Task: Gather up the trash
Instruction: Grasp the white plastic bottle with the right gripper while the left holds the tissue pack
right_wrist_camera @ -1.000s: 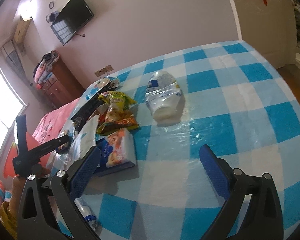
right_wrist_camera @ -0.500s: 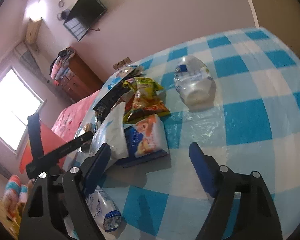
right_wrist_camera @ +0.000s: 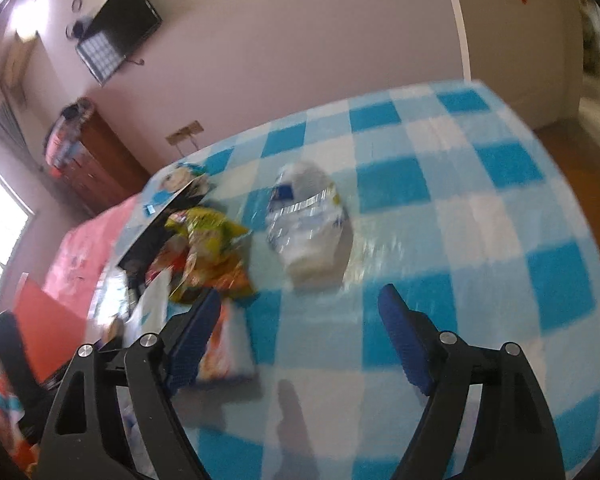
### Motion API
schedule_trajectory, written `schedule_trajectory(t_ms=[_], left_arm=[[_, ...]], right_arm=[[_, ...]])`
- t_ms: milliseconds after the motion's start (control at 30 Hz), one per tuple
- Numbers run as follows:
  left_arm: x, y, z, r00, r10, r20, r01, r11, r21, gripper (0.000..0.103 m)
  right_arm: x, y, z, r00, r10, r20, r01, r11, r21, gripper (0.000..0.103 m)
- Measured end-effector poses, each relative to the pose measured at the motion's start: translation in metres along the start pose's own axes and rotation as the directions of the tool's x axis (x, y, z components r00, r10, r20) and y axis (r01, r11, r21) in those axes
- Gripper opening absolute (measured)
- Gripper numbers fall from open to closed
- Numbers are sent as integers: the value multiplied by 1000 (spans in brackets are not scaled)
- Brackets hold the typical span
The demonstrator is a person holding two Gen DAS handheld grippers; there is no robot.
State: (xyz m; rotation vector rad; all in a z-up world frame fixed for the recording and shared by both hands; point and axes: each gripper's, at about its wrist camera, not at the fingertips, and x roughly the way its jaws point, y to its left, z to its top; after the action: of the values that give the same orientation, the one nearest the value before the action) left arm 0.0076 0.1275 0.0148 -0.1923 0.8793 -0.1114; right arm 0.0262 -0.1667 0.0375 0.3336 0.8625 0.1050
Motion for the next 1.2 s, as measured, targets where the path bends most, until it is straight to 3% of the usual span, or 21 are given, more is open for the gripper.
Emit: schedule_trajectory(t_ms=[300, 500, 567, 867, 1200], left_arm=[[-2, 5, -2, 1000, -22, 11, 22, 1000, -14, 63], [-4, 6, -4, 1000, -20, 17, 20, 1000, -7, 63], [-5, 7, -4, 1000, -24, 20, 25, 1000, -13, 63], [-8, 12, -6, 999, -33, 22, 34, 999, -24, 63], [-31, 17, -12, 997, -62, 52, 64, 998, -28, 63]], right_arm=[[55, 6, 29, 998, -65, -24, 62, 992, -114, 85], [71, 18, 30, 993, -121, -3, 118, 973, -197, 74], [74, 21, 30, 988, -151, 11, 150, 965, -216, 66], [68, 19, 25, 988, -154, 24, 155, 968, -199, 63], [25, 13, 4, 987, -142, 70, 150, 980, -128, 62]])
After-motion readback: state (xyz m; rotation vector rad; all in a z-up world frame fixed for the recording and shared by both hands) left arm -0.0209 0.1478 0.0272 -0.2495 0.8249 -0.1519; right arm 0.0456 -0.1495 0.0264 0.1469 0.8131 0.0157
